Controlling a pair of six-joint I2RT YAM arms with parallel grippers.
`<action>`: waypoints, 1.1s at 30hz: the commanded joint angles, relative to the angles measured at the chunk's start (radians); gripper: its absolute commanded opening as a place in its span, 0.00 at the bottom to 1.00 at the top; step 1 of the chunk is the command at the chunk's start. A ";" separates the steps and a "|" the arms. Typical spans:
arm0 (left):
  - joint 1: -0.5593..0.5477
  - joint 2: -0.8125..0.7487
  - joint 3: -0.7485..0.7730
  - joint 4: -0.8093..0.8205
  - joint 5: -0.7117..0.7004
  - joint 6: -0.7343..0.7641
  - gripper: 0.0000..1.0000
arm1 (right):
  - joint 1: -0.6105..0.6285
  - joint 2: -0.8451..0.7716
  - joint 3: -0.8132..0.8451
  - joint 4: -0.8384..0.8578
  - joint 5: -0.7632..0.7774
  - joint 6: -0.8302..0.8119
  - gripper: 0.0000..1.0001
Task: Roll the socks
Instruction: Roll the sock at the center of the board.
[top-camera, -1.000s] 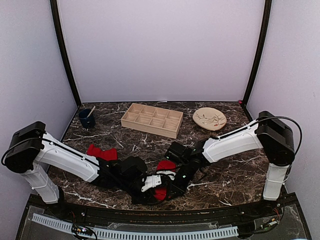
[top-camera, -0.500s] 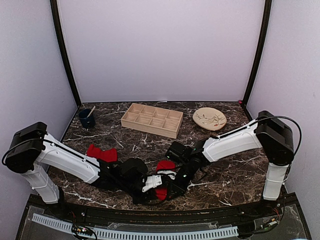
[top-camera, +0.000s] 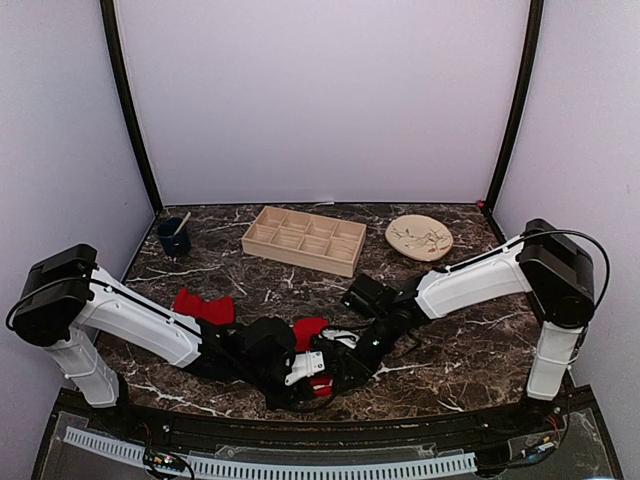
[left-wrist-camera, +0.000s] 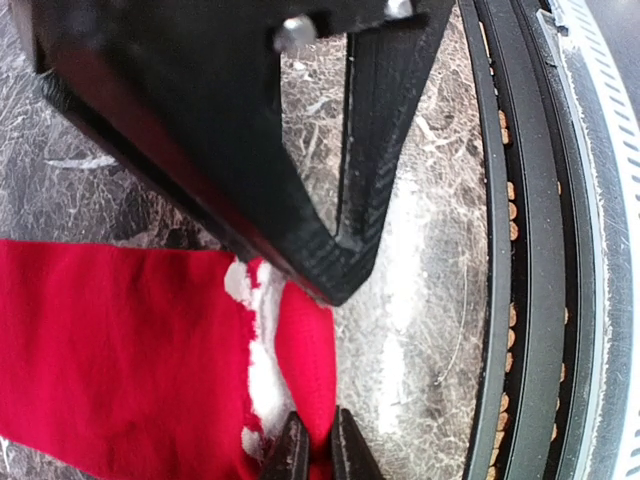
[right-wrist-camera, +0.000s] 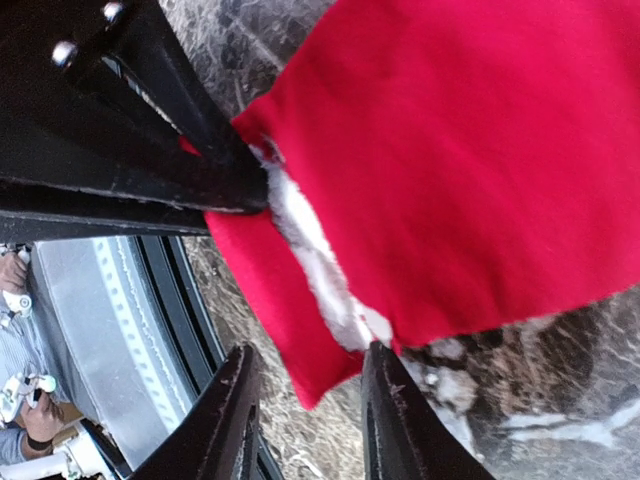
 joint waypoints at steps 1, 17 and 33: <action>-0.005 0.016 0.000 -0.043 0.021 -0.005 0.09 | -0.019 -0.030 -0.049 0.053 0.013 0.047 0.36; 0.075 0.038 0.042 -0.065 0.133 -0.059 0.06 | -0.063 -0.156 -0.172 0.141 0.094 0.110 0.39; 0.255 0.212 0.203 -0.300 0.517 -0.057 0.05 | -0.035 -0.370 -0.315 0.236 0.428 0.107 0.37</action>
